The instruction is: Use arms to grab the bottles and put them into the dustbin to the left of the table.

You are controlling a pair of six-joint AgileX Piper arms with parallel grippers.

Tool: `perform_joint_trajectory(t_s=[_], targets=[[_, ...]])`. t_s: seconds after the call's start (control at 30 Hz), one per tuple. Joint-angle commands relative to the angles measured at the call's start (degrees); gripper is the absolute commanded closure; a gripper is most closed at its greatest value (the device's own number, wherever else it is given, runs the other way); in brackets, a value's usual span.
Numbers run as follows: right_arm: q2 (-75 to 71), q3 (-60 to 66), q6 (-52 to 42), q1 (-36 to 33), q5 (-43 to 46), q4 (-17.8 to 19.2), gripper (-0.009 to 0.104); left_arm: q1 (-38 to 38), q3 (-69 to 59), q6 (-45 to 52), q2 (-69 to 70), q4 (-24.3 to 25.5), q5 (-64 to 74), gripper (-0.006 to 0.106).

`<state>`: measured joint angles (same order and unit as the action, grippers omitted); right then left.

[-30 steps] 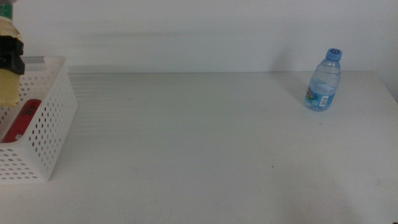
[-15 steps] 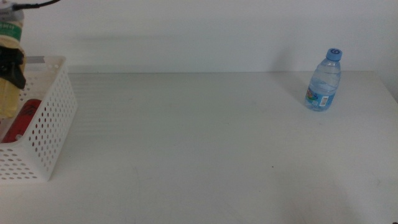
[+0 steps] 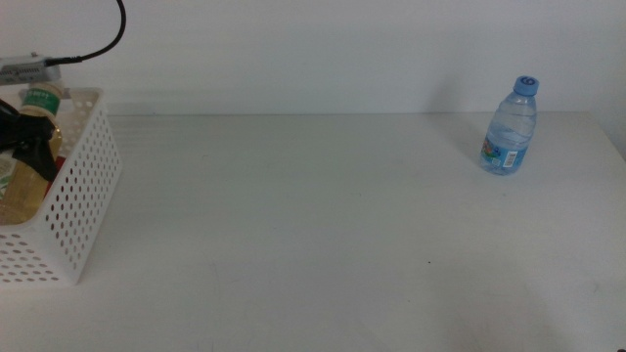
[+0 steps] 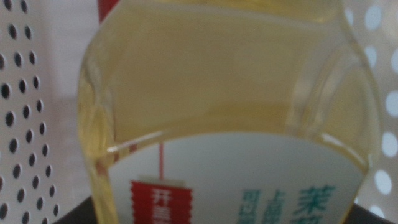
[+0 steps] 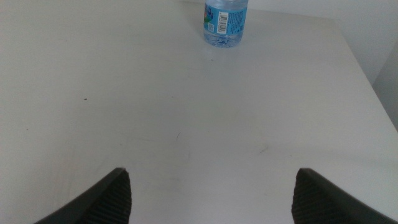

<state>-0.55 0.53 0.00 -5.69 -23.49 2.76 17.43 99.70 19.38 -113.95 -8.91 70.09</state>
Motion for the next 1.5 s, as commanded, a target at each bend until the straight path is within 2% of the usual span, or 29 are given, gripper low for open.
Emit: perform_joint_trajectory(t_s=[0.0, 0.23, 0.4, 0.57, 0.6, 0.63, 0.67, 0.8, 1.3, 1.47], targets=[[-1.6, -1.6, -0.7, 0.3, 4.2, 0.5, 0.027, 0.1, 2.5, 0.4, 3.8, -1.3, 0.4, 0.105], [-1.6, -1.6, -0.7, 0.3, 4.2, 0.5, 0.027, 0.1, 2.3, 0.9, 3.7, -1.7, 5.3, 0.104], [-1.6, -1.6, -0.7, 0.3, 4.2, 0.5, 0.027, 0.0, 2.1, 1.1, 3.7, -3.1, 5.3, 0.091], [-1.6, -1.6, -0.7, 0.3, 4.2, 0.5, 0.027, 0.0, 2.1, 1.4, 3.7, -3.5, 5.3, 0.064], [-1.6, -1.6, -0.7, 0.3, 4.2, 0.5, 0.027, 0.0, 2.1, 1.4, 3.7, -3.0, 5.3, 0.057], [-1.6, -1.6, -0.7, 0.3, 4.2, 0.5, 0.027, 0.0, 2.1, 1.4, 3.7, -2.1, 5.3, 0.041], [-1.6, -1.6, -0.7, 0.3, 4.2, 0.5, 0.027, 0.0, 2.1, 1.5, 3.7, -1.7, 5.3, 0.033], [-1.6, -1.6, -0.7, 0.3, 4.2, 0.5, 0.027, 0.0, 2.1, 1.5, 3.7, -0.9, 5.3, 0.01], [-1.6, -1.6, -0.7, 0.3, 4.2, 0.5, 0.027, -0.2, 3.7, -2.8, 7.0, -2.3, 4.3, 0.01], [-1.6, -1.6, -0.7, 0.3, 4.2, 0.5, 0.027, -1.0, 4.0, -3.7, 13.7, -8.4, 0.9, 0.01]])
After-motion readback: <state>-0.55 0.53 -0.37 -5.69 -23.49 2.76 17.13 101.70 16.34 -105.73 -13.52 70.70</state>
